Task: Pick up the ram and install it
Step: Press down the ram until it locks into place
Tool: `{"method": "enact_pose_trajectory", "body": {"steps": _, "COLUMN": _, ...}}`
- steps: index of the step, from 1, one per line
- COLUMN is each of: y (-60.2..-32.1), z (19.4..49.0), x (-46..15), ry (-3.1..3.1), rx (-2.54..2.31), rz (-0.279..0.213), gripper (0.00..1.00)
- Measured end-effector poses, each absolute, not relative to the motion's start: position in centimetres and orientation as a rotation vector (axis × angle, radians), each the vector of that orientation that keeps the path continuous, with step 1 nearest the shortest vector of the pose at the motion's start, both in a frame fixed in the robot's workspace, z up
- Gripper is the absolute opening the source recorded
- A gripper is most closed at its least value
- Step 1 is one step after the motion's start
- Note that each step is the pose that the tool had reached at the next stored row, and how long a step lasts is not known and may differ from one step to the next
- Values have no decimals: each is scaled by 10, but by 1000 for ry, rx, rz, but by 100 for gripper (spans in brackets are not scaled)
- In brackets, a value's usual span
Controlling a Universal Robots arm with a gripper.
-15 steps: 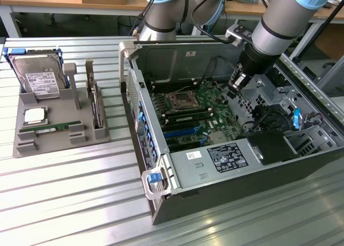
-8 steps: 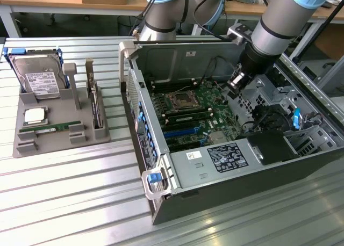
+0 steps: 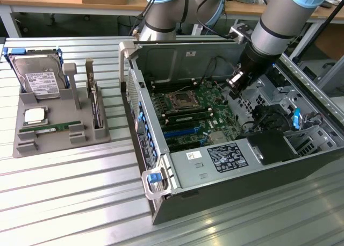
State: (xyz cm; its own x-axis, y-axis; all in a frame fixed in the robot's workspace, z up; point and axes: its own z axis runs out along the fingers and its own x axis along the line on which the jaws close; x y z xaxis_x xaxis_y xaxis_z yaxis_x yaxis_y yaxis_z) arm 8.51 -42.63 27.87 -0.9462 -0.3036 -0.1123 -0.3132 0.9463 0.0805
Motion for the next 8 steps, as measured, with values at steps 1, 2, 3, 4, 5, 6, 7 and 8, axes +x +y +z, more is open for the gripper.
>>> {"method": "enact_pose_trajectory", "body": {"steps": 1, "y": -426, "z": 279, "x": 85, "ry": 3006, "rx": -447, "rz": 146, "gripper": 10}}
{"method": "enact_pose_trajectory", "body": {"steps": 2, "y": -426, "z": 279, "x": 85, "ry": 3008, "rx": -428, "rz": 145, "gripper": 10}}
{"method": "enact_pose_trajectory", "body": {"steps": 3, "y": -426, "z": 279, "x": 85, "ry": 3011, "rx": -399, "rz": 142, "gripper": 10}}
{"method": "enact_pose_trajectory", "body": {"steps": 4, "y": -426, "z": 279, "x": 85, "ry": 3015, "rx": -361, "rz": 140, "gripper": 10}}
{"method": "enact_pose_trajectory", "body": {"steps": 5, "y": -426, "z": 279, "x": 85, "ry": 3018, "rx": -324, "rz": 137, "gripper": 10}}
{"method": "enact_pose_trajectory", "body": {"steps": 6, "y": -426, "z": 279, "x": 85, "ry": 3020, "rx": -299, "rz": 135, "gripper": 10}}
{"method": "enact_pose_trajectory", "body": {"steps": 7, "y": -426, "z": 279, "x": 85, "ry": 3022, "rx": -270, "rz": 133, "gripper": 10}}
{"method": "enact_pose_trajectory", "body": {"steps": 8, "y": -426, "z": 279, "x": 85, "ry": 3024, "rx": -233, "rz": 130, "gripper": 10}}
